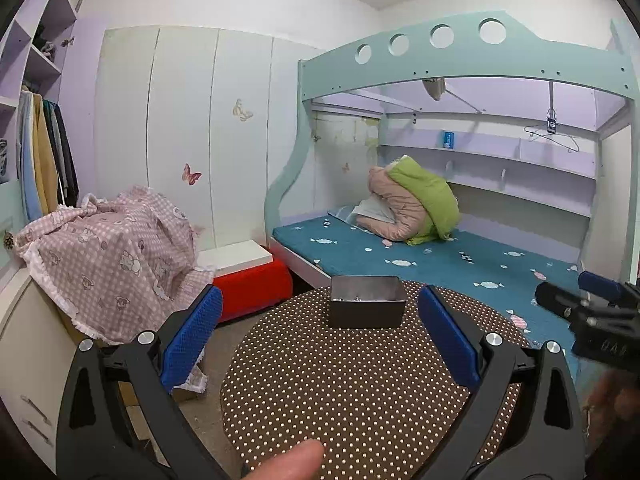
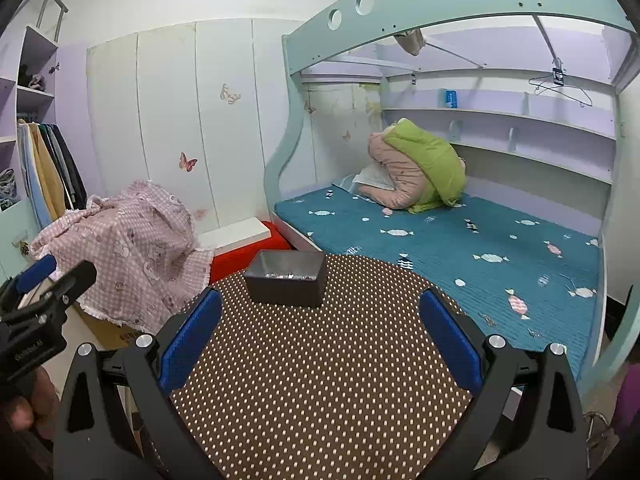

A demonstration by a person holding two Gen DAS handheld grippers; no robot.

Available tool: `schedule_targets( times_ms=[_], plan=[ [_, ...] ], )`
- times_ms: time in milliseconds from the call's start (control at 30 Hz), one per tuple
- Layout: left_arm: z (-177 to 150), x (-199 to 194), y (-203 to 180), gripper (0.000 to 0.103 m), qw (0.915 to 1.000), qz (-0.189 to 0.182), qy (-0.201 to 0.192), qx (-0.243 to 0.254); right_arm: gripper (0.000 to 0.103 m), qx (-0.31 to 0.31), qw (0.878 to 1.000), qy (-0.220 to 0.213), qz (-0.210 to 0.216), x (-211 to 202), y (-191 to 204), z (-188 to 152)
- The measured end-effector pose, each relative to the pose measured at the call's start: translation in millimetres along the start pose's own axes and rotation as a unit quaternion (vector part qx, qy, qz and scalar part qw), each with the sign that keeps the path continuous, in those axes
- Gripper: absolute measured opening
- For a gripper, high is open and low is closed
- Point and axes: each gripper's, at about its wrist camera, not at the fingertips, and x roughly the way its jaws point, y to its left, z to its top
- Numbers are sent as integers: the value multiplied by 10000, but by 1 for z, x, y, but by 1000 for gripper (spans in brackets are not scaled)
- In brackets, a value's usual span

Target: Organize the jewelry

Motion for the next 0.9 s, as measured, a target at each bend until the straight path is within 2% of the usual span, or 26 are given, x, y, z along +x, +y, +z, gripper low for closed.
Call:
schedule_targets(
  times_ms=[267,500,900],
  plan=[
    [-9,-18,3,98,9999,81,30,-103,96,-214,9995,-113,-189,-17,20,-18],
    [-18,-25,11,98,9998,171,17,-135,96,-276,9994,-111,-186,-18,29,-30],
    [-24,-32,12,98,9998,169,-45,-72,96,-344,9990,-196,-210,-21,40,-32]
  ],
)
